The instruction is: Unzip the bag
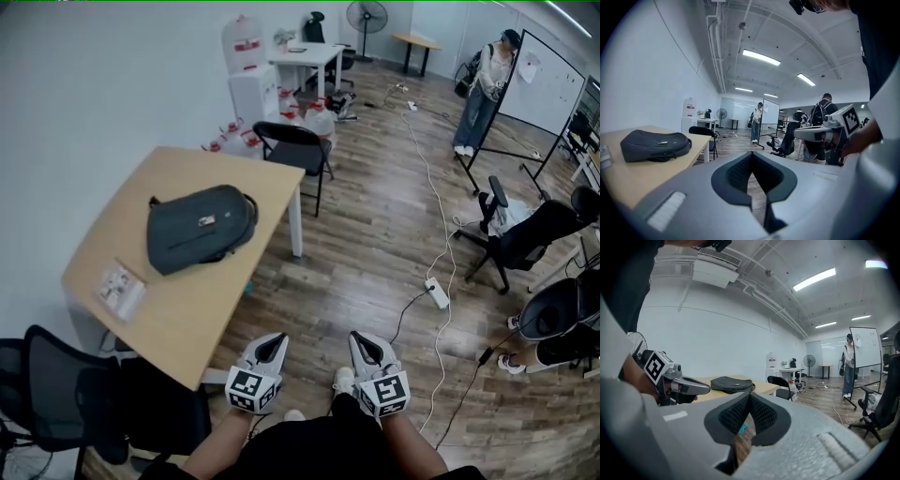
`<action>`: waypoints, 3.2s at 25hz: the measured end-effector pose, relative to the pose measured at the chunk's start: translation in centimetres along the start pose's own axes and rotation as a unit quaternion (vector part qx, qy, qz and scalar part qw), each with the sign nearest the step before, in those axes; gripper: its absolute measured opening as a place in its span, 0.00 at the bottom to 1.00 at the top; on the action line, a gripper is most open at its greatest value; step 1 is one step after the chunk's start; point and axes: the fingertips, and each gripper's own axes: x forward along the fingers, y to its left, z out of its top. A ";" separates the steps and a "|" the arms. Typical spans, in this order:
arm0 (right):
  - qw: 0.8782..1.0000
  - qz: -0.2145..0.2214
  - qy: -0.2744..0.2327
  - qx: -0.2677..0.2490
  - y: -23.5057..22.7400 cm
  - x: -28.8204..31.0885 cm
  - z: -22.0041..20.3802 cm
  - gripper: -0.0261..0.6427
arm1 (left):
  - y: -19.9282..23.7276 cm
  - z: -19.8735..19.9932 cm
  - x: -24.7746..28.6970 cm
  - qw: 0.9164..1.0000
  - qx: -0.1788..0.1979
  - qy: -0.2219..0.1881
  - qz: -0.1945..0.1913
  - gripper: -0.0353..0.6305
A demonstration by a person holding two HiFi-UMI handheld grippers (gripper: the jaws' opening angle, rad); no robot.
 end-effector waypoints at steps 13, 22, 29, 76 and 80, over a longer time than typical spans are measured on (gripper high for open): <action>0.998 0.069 -0.002 -0.006 -10.4 7.7 1.4 0.04 | 3.6 3.9 10.0 0.997 -0.003 -0.006 0.083 0.08; 0.993 0.113 -0.010 -0.025 -13.6 10.2 2.2 0.04 | 4.2 5.0 12.8 0.992 -0.007 -0.008 0.128 0.08; 0.989 0.144 0.001 -0.023 -13.1 13.2 1.8 0.04 | 6.5 4.6 12.9 0.988 -0.018 -0.003 0.155 0.08; 0.920 0.369 0.038 -0.124 3.4 49.3 6.6 0.04 | 38.4 2.0 8.6 0.937 -0.112 -0.009 0.332 0.08; 0.902 0.409 0.048 -0.132 3.2 51.5 6.5 0.04 | 39.0 2.3 9.6 0.924 -0.127 -0.006 0.362 0.08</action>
